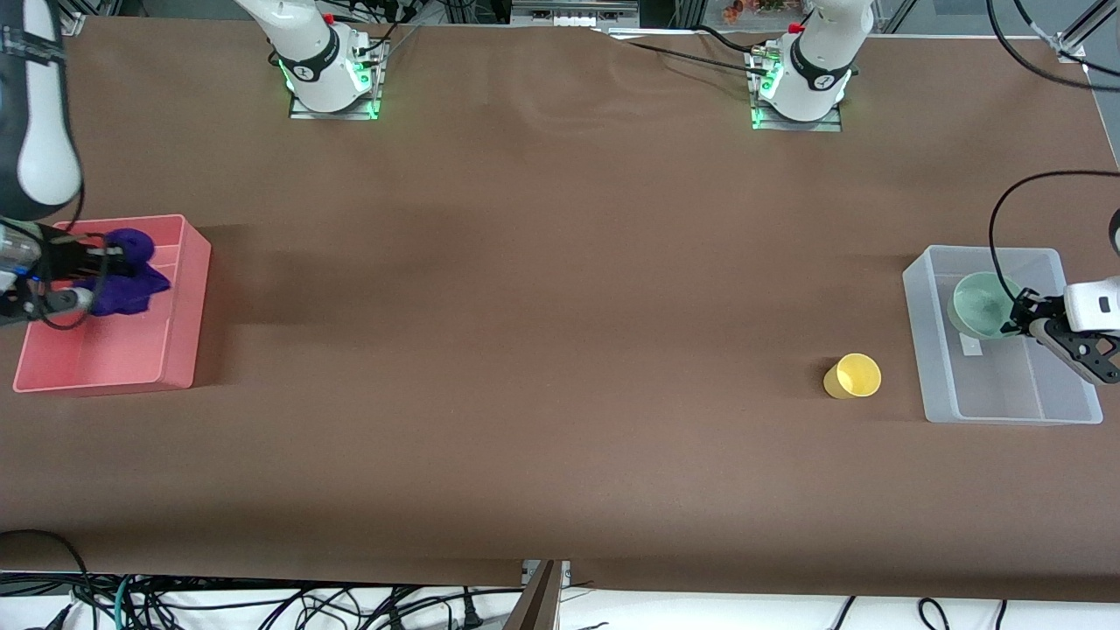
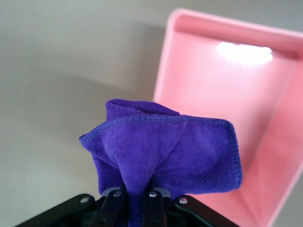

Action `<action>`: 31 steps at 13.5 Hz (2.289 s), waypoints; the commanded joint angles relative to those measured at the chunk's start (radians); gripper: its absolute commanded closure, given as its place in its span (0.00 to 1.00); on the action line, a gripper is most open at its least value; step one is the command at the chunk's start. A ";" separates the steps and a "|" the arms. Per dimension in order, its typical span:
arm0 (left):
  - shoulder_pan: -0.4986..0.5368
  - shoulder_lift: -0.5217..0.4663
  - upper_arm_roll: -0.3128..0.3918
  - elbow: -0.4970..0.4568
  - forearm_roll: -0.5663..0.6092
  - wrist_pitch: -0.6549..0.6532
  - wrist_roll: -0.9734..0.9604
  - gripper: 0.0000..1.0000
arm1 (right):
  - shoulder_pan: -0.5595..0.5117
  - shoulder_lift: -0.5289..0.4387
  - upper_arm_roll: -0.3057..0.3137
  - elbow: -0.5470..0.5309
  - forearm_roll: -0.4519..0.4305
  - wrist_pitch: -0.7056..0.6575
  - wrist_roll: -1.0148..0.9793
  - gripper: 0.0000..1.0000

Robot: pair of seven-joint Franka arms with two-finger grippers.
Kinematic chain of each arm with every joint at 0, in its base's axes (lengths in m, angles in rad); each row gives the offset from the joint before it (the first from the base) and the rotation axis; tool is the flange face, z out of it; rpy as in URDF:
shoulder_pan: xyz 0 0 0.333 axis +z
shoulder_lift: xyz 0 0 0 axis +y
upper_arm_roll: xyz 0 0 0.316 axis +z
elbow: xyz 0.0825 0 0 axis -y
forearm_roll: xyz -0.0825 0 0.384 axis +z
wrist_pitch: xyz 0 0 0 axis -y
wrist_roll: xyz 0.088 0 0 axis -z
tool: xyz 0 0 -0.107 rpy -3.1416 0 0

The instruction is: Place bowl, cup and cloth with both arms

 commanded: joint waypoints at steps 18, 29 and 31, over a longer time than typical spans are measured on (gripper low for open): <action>-0.291 -0.104 -0.077 0.057 0.011 -0.153 -0.502 0.00 | -0.068 0.330 -0.103 -0.036 0.059 0.307 -0.281 1.00; -0.301 0.132 -0.069 0.050 0.044 0.186 -0.566 1.00 | -0.065 0.329 -0.095 0.059 0.098 0.214 -0.278 0.00; -0.299 0.126 -0.069 0.051 0.037 0.183 -0.566 1.00 | -0.065 0.305 -0.094 0.157 0.107 0.073 -0.278 0.00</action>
